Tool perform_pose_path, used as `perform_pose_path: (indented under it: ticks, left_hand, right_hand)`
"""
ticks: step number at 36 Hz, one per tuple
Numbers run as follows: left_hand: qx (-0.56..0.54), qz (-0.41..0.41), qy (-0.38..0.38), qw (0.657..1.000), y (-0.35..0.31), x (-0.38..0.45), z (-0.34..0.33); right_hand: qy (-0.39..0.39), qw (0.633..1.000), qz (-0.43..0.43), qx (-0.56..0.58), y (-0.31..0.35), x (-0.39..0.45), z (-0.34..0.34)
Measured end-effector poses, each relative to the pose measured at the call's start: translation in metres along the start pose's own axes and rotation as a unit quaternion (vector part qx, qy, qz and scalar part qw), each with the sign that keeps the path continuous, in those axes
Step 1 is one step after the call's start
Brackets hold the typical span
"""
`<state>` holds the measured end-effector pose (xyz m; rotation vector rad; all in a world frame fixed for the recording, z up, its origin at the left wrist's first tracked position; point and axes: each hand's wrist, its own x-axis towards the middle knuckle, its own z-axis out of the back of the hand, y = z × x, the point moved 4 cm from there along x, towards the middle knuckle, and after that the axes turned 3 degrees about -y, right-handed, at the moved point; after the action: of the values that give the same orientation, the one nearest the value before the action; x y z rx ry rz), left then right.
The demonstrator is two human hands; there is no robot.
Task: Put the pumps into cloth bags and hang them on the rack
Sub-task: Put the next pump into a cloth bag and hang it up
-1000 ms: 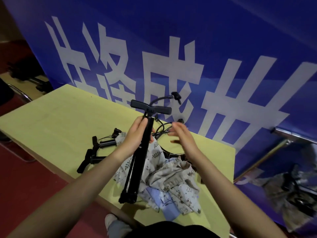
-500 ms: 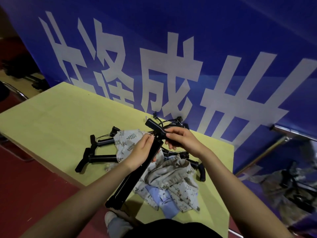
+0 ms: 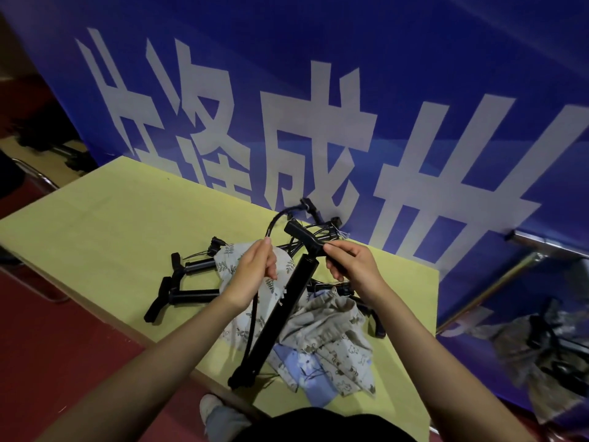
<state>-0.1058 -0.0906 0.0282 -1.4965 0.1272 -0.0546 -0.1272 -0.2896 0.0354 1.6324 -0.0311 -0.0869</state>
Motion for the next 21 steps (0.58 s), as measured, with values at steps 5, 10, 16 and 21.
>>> perform_pose_path:
  ticks: [5, 10, 16, 21]
  left_hand:
    - [0.028, -0.038, 0.015, 0.999, -0.016, -0.002, -0.002]
    - [0.161, -0.14, 0.03, 0.977, -0.032, 0.003, -0.002]
    - [0.298, -0.284, 0.026, 0.911, -0.041, 0.014, -0.005]
    - [0.359, -0.294, 0.003, 0.886, -0.038, 0.022, -0.006]
  right_hand:
    - [-0.004, 1.0, -0.012, -0.012, -0.004, 0.001, -0.001]
    - [0.011, 0.999, -0.029, -0.017, -0.006, 0.002, -0.009]
    - [0.032, 0.998, -0.034, -0.039, -0.005, 0.001, -0.016]
    - [0.06, 0.997, -0.033, -0.025, -0.001, 0.0, -0.021]
